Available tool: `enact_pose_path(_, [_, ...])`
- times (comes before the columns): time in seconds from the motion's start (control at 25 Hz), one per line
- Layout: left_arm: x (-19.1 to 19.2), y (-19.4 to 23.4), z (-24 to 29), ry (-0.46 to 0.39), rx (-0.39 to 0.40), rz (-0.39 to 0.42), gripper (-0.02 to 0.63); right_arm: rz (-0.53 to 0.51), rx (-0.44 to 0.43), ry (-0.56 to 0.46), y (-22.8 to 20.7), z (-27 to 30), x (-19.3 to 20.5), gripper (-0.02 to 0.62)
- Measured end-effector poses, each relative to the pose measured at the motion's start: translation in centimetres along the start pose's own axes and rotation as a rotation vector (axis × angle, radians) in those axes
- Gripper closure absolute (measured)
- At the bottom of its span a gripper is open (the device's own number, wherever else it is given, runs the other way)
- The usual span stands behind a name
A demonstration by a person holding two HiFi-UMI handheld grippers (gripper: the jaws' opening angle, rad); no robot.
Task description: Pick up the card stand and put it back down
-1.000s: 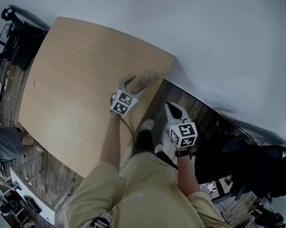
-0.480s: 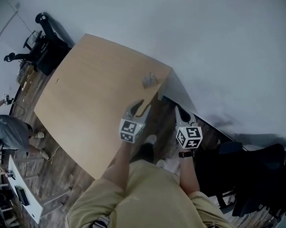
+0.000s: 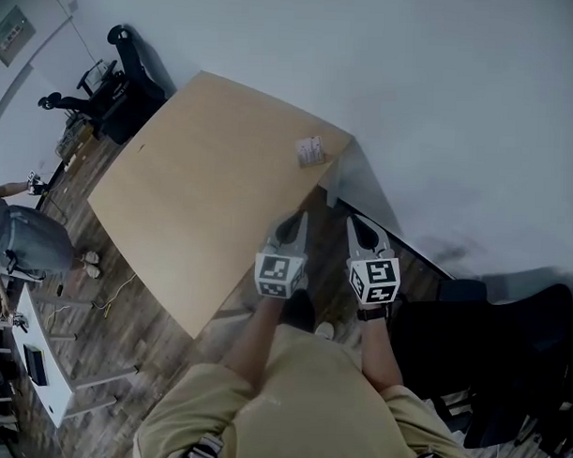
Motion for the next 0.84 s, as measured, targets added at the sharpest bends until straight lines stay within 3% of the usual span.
enact_pose_path(0.2, [-0.2, -1.7, -2.0, -0.004, 0.02, 0.016, 0.604, -0.019, -0.011, -0.036, 1.5, -1.7, -0.7, 0.592])
enact_pose_path(0.4, [1.4, -1.9, -3.0, 0.044, 0.025, 0.023, 0.604, -0.017, -0.019, -0.046, 2.8, -2.5, 0.0, 0.592])
enact_pose_path(0.84, [4.0, -1.7, -1.3, 0.12, 0.079, 0.028, 0.604, 0.061, 0.059, -0.02, -1.6, -2.1, 1.6, 0.592])
Point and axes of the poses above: the fingertips, and each gripper's own axes: z forward along the fingers, y to its left, x out of its underside, the point moved 2 cm from there along -z, backward along the fingers, and after that the axes turned 12 degrees about y, right-handed, at the moved point
